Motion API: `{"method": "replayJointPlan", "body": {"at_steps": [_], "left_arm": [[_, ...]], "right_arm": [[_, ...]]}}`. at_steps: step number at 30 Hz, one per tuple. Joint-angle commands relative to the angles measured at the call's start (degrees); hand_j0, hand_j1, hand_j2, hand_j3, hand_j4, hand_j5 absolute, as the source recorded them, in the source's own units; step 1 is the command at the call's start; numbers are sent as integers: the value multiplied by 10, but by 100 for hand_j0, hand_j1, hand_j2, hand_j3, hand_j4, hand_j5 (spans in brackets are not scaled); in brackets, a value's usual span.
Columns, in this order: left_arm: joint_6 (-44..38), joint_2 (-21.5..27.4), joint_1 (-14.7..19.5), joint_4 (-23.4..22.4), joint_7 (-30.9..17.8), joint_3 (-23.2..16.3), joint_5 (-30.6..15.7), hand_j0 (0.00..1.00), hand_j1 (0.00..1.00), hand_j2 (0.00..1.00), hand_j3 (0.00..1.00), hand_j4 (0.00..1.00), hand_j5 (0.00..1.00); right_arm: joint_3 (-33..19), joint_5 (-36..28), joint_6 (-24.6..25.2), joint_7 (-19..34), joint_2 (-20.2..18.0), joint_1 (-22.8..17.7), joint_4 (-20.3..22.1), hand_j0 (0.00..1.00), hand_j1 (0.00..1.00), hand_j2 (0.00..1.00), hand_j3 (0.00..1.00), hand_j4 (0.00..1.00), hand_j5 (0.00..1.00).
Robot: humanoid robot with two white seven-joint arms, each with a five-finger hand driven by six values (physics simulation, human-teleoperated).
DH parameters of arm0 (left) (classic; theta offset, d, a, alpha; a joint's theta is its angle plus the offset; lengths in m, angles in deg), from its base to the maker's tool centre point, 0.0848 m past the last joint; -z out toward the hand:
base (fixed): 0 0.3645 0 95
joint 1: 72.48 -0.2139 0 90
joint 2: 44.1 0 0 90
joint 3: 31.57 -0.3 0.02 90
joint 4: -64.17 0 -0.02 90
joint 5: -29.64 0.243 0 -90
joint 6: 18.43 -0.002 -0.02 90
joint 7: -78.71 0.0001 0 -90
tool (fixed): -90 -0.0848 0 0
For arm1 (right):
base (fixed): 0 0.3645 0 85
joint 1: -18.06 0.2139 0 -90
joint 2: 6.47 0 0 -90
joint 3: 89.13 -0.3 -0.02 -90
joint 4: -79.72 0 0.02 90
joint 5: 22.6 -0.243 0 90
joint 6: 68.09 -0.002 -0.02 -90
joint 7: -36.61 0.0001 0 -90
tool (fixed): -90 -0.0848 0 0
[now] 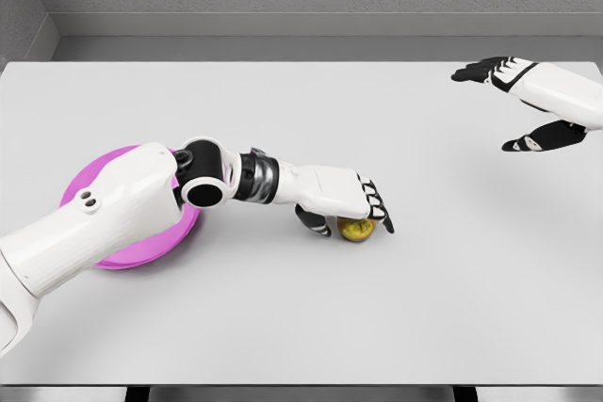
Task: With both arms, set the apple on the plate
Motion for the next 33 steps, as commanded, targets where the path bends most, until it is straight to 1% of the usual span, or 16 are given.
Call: {"method": "replayJointPlan", "body": {"at_steps": [1,5,8,12,15,23,25,30,31,33], "left_arm": [[-1,-1,1,1,0,-3,-3,84,84,84,84,84,84],[-1,-1,1,0,0,-3,-3,83,83,83,83,83,83],[0,0,1,1,1,-4,-3,76,76,76,76,76,76],[7,2,0,2,1,-4,-3,73,73,73,73,73,73],[19,6,1,1,1,-3,-3,66,66,66,66,66,66],[28,7,1,1,1,-3,-3,60,60,60,60,60,60],[35,7,0,1,1,-3,-3,54,54,54,54,54,54],[53,9,1,2,1,-3,-4,52,52,52,52,52,52],[60,10,4,4,1,-3,-5,51,51,51,51,51,51],[60,10,10,8,2,-3,-9,49,49,49,49,49,49]], "right_arm": [[0,-4,2,0,-2,0,0,100,100,100,100,100,100],[0,-4,2,0,-2,0,0,100,100,100,100,100,100],[-1,-4,2,0,-2,3,0,100,100,100,100,100,100],[-1,-4,2,0,-2,4,0,100,100,100,100,100,100],[-1,-4,2,0,-2,4,0,100,100,100,100,100,100],[-1,-4,2,0,-3,3,0,100,100,100,100,100,100],[-1,-4,2,0,-3,4,0,100,100,100,100,100,100],[-1,-4,2,0,-6,4,0,100,100,100,100,100,100],[-2,-4,2,0,-15,4,0,100,100,100,100,100,100],[-2,-4,2,0,-16,4,0,100,100,100,100,100,100]]}}
